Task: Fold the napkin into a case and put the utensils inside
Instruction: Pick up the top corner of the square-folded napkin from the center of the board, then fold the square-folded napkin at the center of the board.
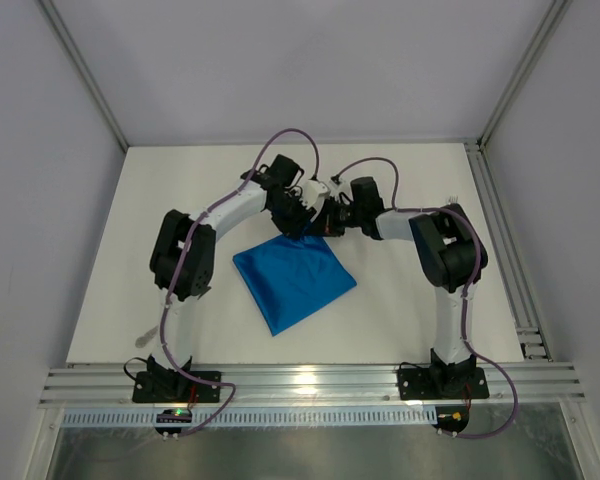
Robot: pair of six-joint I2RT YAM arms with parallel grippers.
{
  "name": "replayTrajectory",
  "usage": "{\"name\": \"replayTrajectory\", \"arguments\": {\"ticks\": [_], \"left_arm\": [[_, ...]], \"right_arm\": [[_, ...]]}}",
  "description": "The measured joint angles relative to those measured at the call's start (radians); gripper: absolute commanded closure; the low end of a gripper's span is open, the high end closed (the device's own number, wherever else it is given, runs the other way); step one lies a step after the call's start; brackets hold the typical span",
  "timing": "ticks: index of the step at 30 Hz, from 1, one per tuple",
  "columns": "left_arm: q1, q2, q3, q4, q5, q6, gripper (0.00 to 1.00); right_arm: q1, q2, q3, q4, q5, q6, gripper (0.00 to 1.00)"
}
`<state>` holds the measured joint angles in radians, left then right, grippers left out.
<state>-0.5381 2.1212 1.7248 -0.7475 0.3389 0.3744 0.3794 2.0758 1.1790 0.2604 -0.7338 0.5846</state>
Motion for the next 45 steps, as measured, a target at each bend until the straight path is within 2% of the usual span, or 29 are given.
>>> {"name": "replayTrajectory", "arguments": {"ticks": [1, 4, 10, 13, 19, 26, 29, 36, 45], "left_arm": [[0.003, -0.002, 0.0, -0.001, -0.002, -0.005, 0.54], [0.015, -0.016, 0.0, -0.005, -0.001, -0.022, 0.49], [0.11, -0.144, -0.03, -0.047, 0.014, -0.072, 0.49], [0.191, -0.23, -0.077, -0.071, 0.017, -0.09, 0.53], [0.333, -0.334, -0.291, -0.103, -0.02, -0.114, 0.64], [0.323, -0.335, -0.439, -0.127, -0.033, -0.125, 0.67], [0.322, -0.335, -0.441, -0.119, -0.032, -0.137, 0.68], [0.322, -0.324, -0.441, -0.095, -0.035, -0.156, 0.79], [0.323, -0.286, -0.441, -0.07, -0.037, -0.159, 0.84]], "right_arm": [[0.002, 0.0, 0.0, 0.0, 0.003, -0.002, 0.96], [0.013, -0.001, 0.0, -0.003, 0.018, -0.012, 0.96], [0.059, -0.031, -0.02, -0.028, 0.066, -0.056, 0.96], [0.087, -0.076, -0.047, -0.045, 0.095, -0.08, 0.96], [0.174, -0.21, -0.112, -0.063, 0.18, -0.137, 0.96], [0.305, -0.316, -0.191, -0.06, 0.252, -0.172, 0.96], [0.343, -0.327, -0.215, -0.063, 0.272, -0.184, 0.96], [0.426, -0.348, -0.257, -0.069, 0.296, -0.224, 0.96], [0.529, -0.372, -0.33, -0.068, 0.316, -0.244, 0.96]]}}
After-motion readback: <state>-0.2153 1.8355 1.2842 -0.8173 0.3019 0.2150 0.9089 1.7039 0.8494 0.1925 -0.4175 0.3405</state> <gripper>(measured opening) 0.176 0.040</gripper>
